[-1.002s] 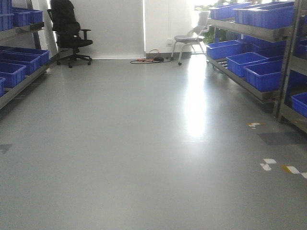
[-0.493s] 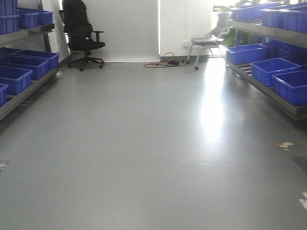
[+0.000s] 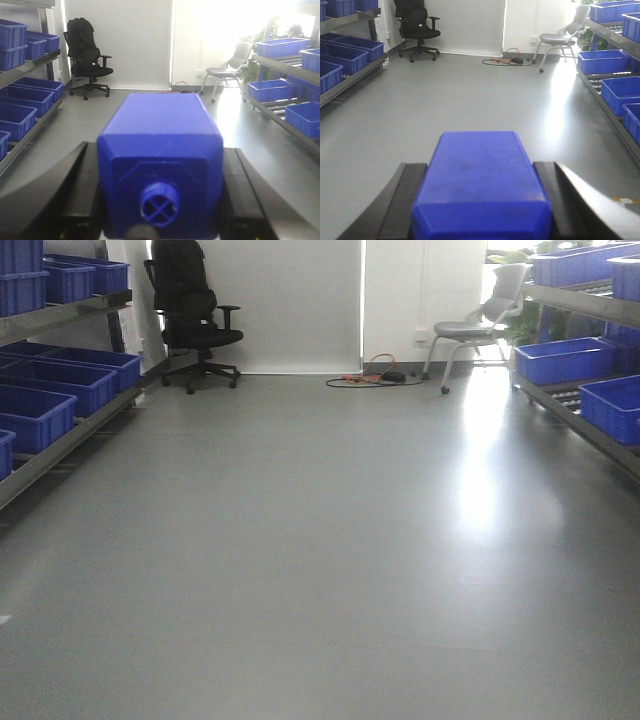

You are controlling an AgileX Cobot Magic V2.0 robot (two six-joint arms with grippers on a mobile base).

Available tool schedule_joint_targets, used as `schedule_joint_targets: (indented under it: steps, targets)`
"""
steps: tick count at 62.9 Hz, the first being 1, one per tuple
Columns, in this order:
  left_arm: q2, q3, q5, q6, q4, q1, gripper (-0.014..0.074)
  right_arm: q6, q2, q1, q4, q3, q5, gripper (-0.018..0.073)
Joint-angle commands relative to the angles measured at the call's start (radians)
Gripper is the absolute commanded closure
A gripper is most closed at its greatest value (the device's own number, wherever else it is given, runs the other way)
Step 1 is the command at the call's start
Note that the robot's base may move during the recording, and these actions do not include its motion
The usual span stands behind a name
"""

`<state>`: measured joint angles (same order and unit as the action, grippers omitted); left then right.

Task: Pick and sort blue part to right shelf
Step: 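Drive the base along the aisle toward the blue bin shelves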

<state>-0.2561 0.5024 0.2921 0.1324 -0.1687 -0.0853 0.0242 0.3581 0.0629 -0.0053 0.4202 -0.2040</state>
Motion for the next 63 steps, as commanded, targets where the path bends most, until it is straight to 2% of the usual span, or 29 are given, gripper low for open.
schedule_joint_targets:
  steps: [1, 63]
  targets:
    - [-0.011, 0.029, -0.093, -0.006, -0.010, 0.000, 0.0335, 0.001, 0.005, -0.005, -0.008, 0.030, 0.090, 0.0137]
    - [-0.011, 0.029, -0.093, -0.006, -0.010, 0.000, 0.0335, 0.001, 0.005, -0.005, -0.008, 0.030, 0.090, 0.0137]
